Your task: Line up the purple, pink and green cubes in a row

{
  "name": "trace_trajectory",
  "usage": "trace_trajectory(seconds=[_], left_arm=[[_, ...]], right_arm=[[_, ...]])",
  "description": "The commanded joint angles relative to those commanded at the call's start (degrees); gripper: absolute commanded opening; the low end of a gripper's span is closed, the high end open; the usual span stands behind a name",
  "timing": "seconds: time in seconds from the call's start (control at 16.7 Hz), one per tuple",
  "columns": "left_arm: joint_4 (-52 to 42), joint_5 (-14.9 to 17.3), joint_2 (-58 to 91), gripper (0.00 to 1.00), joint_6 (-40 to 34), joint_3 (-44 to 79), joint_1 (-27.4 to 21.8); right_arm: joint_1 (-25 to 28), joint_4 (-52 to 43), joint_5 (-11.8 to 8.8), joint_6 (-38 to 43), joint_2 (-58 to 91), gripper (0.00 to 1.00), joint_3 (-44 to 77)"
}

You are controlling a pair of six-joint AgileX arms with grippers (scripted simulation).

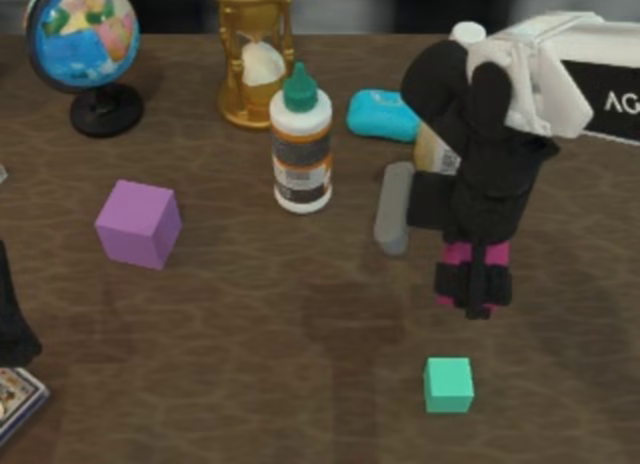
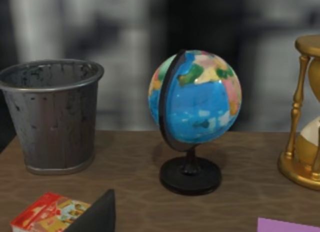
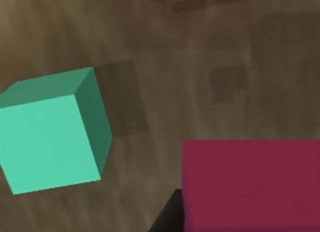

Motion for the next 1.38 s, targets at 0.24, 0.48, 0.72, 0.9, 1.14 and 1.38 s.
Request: trace_trajectory(seconds=[0.24,0.48,0.72,0.9,1.14,1.38], left_arm=[[0.0,0.0,0.0,1.0,0.0,0.0,0.0],[0.0,0.0,0.0,1.0,0.0,0.0,0.0],[0.0,0.0,0.0,1.0,0.0,0.0,0.0],[0.0,0.0,0.0,1.0,0.0,0.0,0.0],[0.0,0.0,0.0,1.0,0.0,0.0,0.0],[0.0,0.0,0.0,1.0,0.0,0.0,0.0]], right_arm=[[10.54,-1.99,0.01,3.6,-0.09,0.0,2.05],[17.52,-3.2,0.03,6.13,-0.51,0.0,3.38],[17.64,-3.2,-0.02,6.3,-0.34,0.0,3.29],[17.71,-0.87,-0.06,6.26,0.45,0.0,1.47],[17.56,7.83,0.04,6.54,3.04,0.0,-3.65],[17.85,11.06,0.07,6.32,4.43,0.0,-5.91]])
